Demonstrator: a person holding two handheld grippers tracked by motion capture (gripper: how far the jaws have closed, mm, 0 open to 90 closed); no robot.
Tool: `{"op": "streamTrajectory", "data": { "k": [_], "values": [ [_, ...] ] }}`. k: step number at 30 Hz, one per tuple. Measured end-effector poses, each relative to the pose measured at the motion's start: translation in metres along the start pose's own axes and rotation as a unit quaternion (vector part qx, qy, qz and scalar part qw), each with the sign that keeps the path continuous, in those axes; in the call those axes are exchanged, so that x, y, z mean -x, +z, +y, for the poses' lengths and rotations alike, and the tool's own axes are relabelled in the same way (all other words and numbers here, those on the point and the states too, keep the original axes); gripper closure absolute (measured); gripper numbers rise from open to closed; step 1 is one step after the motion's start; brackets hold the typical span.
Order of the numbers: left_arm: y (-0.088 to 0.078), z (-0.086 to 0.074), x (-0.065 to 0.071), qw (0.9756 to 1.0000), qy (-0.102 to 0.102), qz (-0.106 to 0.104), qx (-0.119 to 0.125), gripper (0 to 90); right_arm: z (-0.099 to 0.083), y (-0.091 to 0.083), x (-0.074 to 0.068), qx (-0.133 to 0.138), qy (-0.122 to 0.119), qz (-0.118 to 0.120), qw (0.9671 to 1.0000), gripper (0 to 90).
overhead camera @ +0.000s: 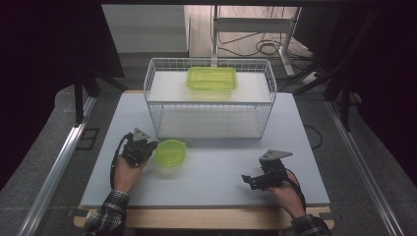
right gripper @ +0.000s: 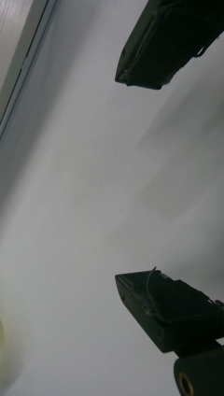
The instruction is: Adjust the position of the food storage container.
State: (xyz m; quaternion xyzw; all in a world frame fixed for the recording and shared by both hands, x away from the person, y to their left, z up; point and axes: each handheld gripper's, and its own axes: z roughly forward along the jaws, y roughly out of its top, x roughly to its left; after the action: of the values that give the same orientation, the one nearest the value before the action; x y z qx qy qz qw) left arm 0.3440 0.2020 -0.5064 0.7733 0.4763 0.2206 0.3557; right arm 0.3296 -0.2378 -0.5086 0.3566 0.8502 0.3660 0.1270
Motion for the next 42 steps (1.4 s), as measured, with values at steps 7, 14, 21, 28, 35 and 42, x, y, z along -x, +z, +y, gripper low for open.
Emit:
{"op": "streamTrajectory", "data": {
  "k": [7, 14, 21, 28, 35, 42],
  "values": [
    [0.004, 0.005, 0.019, 0.9999, 0.008, -0.012, 0.000, 90.0, 0.000, 0.001, -0.001, -0.002, -0.001, 0.001, 1.0000, 4.5],
    [0.007, 0.008, 0.036, 0.9996, 0.009, -0.028, 0.003, 90.0, 0.000, 0.002, -0.001, -0.004, -0.003, 0.001, 1.0000, 4.5],
    [0.010, 0.011, 0.049, 0.9989, 0.014, -0.043, 0.010, 90.0, -0.001, 0.003, -0.001, -0.004, -0.004, 0.001, 1.0000, 4.5],
    [0.002, 0.004, 0.037, 0.9993, 0.000, -0.034, 0.017, 89.9, -0.001, 0.002, 0.000, -0.002, -0.006, 0.000, 1.0000, 4.5],
    [0.014, -0.007, 0.039, 0.9966, 0.031, -0.071, -0.029, 90.0, -0.002, 0.004, -0.001, -0.004, -0.012, -0.004, 0.9999, 4.5],
    [0.019, -0.010, 0.049, 0.9935, 0.041, -0.096, -0.045, 90.0, -0.002, 0.005, -0.001, -0.005, -0.014, -0.004, 0.9999, 4.4]
  ]
}}
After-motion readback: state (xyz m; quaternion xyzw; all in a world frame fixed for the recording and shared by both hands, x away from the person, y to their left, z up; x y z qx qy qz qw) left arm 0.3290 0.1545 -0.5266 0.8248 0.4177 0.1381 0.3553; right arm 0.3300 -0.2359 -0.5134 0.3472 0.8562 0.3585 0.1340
